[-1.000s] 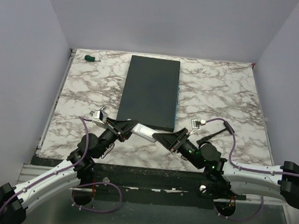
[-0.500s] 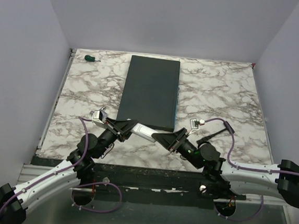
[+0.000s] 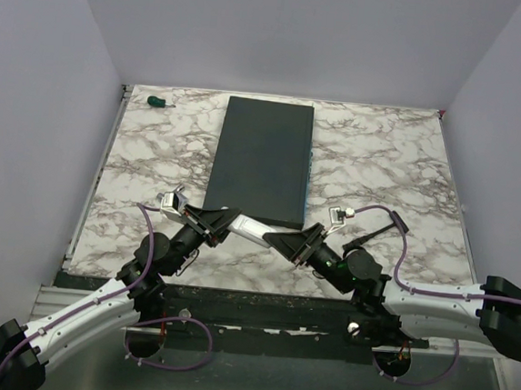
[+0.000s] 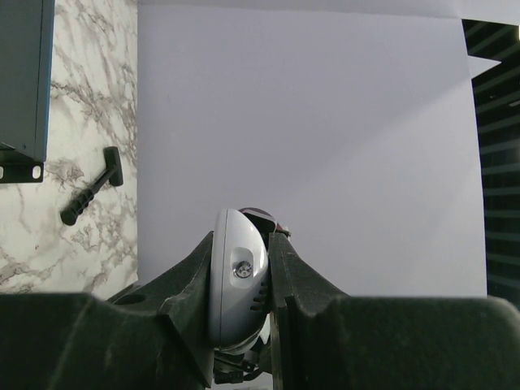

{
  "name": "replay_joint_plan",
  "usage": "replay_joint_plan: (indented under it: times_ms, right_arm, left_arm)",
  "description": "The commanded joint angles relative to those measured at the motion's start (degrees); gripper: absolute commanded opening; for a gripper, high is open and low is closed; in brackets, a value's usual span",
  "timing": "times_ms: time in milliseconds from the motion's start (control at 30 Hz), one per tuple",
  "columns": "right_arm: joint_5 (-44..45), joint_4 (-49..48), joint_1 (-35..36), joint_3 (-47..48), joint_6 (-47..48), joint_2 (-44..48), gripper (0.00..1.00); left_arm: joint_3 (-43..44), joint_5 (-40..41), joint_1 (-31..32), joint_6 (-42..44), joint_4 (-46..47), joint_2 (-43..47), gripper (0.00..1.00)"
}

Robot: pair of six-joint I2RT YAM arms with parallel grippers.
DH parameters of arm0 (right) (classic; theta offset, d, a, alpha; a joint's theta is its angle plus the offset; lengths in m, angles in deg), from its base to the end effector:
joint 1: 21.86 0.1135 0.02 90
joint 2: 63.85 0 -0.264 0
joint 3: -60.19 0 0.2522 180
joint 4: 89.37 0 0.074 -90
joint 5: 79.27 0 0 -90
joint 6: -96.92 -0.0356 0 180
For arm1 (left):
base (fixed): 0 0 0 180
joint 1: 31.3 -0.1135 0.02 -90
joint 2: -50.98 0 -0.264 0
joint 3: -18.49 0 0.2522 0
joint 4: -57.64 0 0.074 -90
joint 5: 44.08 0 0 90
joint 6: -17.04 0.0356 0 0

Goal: Load the batteries into the remote control

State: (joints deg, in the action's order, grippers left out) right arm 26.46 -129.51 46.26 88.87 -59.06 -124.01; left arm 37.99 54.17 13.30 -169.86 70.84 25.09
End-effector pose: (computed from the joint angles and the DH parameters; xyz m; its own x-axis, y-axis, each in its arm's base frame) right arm 0.0875 0.1920 0.2271 -0.7018 0.6117 -0.3651 -0.3742 0.1196 0.9196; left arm 0.1044 -0.0958 0.2137 -0.5993 -0.7889 0.1362 0.0125 -0.1793 -0.9837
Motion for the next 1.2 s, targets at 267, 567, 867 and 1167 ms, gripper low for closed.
replay_joint_plan:
  times_ms: [267, 567, 867, 1167]
  right_arm:
    - [-0.26, -1.98, -0.47, 0.57, 0.41, -1.09, 0.51]
    - [0.08, -2.08, -0.61, 0.46, -0.03, -1.20, 0.49]
    - [0.53, -2.08, -0.72, 0.38, -0.52, -1.27, 0.41]
    - [0.65, 0.42, -0.73, 1.36, -1.35, -1.22, 0.35]
  left_arm:
    - [-0.38, -0.42, -0.13, -1.07, 3.52, 0.41, 0.00]
    - [-0.29, -1.04, -0.13, -0.92, 3.98, 0.63, 0.00]
    - [-0.15, -1.20, -0.12, -0.62, 3.62, 1.09, 0.00]
    - [0.80, -2.51, -0.13, 2.38, 4.42, 0.58, 0.00]
